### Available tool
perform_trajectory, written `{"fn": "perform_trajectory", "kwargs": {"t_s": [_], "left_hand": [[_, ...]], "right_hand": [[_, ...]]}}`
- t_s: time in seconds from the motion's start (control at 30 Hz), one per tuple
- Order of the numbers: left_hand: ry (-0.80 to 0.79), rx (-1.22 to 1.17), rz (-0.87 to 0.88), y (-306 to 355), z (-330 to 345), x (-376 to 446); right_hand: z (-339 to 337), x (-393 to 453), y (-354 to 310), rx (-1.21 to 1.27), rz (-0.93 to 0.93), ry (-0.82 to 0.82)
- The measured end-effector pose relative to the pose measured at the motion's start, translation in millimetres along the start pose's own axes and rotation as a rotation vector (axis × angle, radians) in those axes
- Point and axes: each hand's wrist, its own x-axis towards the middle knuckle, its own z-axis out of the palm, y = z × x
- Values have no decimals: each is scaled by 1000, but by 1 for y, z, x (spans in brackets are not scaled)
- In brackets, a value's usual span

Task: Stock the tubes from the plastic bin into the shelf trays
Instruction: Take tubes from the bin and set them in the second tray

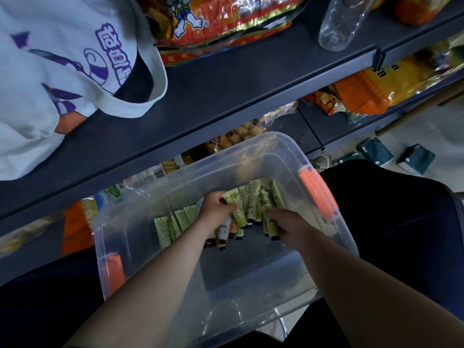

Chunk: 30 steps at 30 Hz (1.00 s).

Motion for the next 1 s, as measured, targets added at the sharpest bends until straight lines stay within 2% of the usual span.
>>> {"fn": "perform_trajectory", "kwargs": {"t_s": [0.23,0.4,0.57,0.67,1.0], "left_hand": [[-47,-224,-32,20,-21,-28],[-71,-324,51,39,-46,-66],[-95,-334,184,65,-76,-110],[-109,-254,288,81,-98,-135],[-63,-143,542,153,-180,-233]], "right_hand": [[13,-44,-18,-11,-200,-253],[26,-81,-28,21,-319,-339],[46,-125,-44,-190,-447,-385],[62,-158,-56,-288,-510,-421],[121,-280,-106,-711,-922,-397]]}}
